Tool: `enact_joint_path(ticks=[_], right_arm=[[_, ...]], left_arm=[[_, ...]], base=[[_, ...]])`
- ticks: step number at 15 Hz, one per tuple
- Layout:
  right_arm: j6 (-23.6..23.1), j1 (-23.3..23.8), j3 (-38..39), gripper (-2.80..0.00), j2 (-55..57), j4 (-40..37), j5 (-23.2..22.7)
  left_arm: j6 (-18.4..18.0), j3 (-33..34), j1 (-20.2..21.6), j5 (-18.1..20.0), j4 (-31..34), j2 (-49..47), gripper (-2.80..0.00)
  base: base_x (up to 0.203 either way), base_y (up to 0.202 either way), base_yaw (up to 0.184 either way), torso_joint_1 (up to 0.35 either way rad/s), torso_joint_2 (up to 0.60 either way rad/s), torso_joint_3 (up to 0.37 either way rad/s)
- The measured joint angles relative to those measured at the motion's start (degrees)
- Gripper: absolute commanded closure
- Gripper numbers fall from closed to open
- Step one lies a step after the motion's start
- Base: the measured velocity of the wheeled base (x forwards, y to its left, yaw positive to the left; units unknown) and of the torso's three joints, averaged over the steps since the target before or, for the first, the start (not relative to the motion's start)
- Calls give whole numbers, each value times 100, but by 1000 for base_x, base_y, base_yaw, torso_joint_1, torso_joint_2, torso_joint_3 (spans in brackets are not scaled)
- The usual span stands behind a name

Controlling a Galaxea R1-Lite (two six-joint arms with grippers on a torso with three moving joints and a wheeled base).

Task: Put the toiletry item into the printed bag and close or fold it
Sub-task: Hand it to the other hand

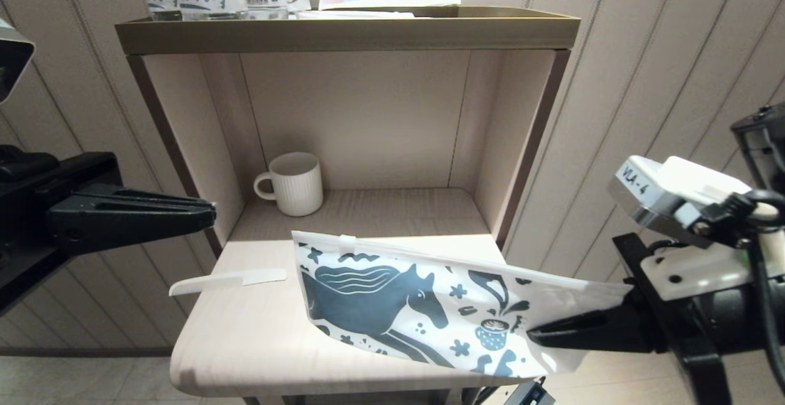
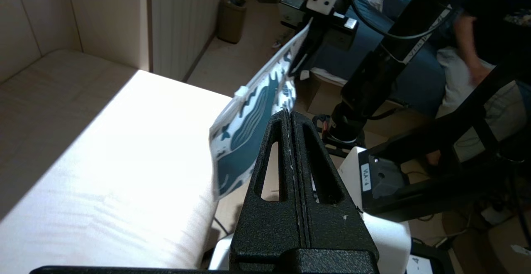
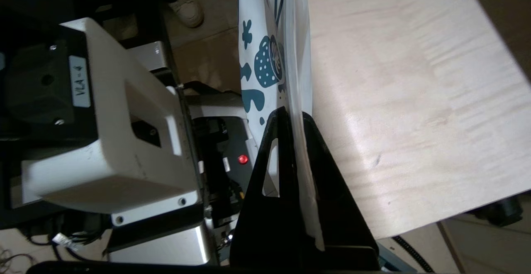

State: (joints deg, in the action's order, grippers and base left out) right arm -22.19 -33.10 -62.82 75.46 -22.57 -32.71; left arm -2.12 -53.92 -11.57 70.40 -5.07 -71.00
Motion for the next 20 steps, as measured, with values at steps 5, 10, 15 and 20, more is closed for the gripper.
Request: enact_joint_path(ticks=[5,10,15,20], right_arm=[[-169,-349,89,0,553,1347,1473],[-513,-605,406,0,862,2481,2426],[-542,-645,384,0,927,2543,2417],[-467,-645,-91,0,955,2355,2372]], left_arm=[[-277,-214,-28,90,-5,-626,0],[-504,-195,-30,93,0,-832,0],[-663,-149,-30,90,6,-898,0],[-945,-57,-28,93,1,-954,-280]], base=[[0,0,0,0,0,0],[0,0,0,0,0,0],[0,0,0,0,0,0],[0,0,0,0,0,0]])
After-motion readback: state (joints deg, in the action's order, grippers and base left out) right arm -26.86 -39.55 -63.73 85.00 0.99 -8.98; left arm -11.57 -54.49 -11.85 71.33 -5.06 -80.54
